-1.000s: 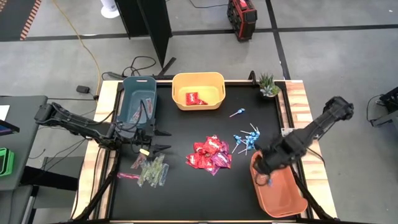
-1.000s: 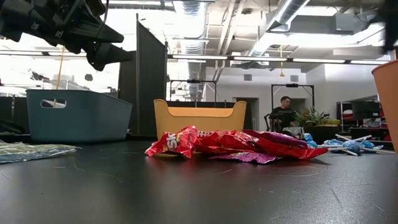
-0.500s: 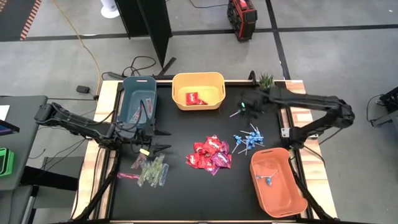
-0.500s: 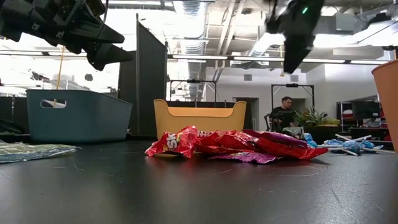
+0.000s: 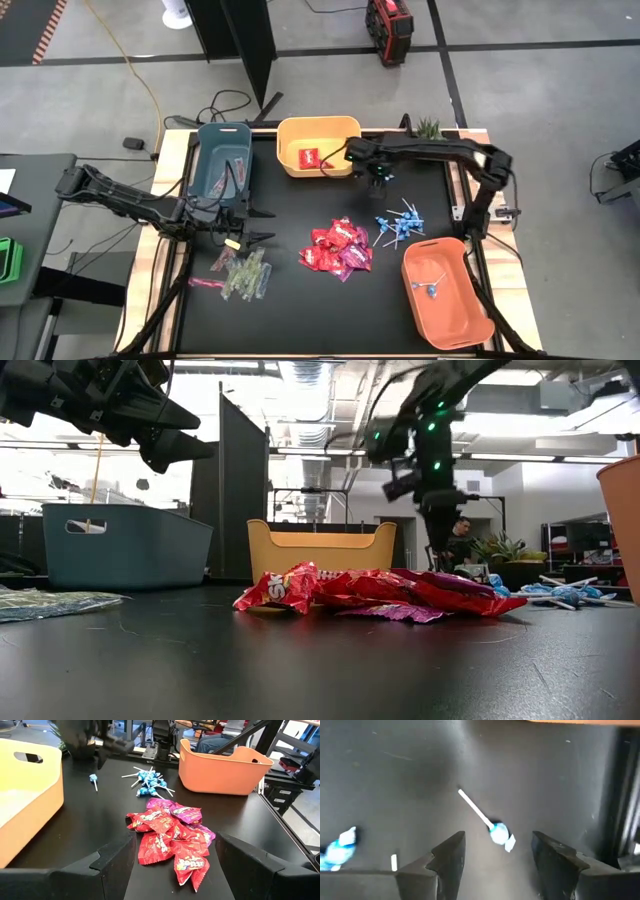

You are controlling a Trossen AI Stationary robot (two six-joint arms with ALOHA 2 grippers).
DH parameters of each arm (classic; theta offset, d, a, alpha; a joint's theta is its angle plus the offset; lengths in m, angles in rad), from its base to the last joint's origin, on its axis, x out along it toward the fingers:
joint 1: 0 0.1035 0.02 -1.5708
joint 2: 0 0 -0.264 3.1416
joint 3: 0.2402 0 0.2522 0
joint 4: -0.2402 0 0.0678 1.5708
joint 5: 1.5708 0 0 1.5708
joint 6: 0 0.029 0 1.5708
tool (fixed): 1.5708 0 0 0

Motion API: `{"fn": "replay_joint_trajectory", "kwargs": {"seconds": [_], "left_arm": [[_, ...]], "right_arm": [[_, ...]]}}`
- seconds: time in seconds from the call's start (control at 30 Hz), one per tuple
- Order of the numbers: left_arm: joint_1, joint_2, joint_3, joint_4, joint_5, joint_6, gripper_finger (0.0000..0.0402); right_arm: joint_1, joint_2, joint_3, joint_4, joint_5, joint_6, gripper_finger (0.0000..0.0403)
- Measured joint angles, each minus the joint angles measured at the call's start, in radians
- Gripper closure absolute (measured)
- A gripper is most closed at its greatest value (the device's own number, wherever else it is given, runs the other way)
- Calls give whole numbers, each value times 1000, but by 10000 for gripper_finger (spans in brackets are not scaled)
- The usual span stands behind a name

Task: Sort candy
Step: Put the blue lollipop into the orange bin

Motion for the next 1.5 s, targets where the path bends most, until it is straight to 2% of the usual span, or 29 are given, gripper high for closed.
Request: {"fn": "replay_joint_trajectory", "kwargs": {"seconds": [0.23, 0.53, 0.7, 0.9, 1.07, 1.2, 1.5], "left_arm": [[0, 0, 0, -6, 0, 0, 134], [0, 0, 0, -22, 0, -1, 134], [0, 0, 0, -25, 0, -4, 134], [0, 0, 0, -25, 0, -7, 134], [0, 0, 0, -26, 0, -13, 134], [0, 0, 0, -29, 0, -14, 134], [0, 0, 0, -41, 0, -14, 134]], "right_arm": [[-11, 136, 60, -30, -4, -55, 164], [-11, 180, 57, -52, -10, -69, 180], [-11, 132, 56, -35, -11, -36, 193], [-18, 36, 56, -35, -14, 41, 179], [-79, -10, 49, -38, -125, 168, 161], [-130, -19, -11, -10, -186, 247, 151], [-148, -19, -125, 143, -212, 231, 147]]}}
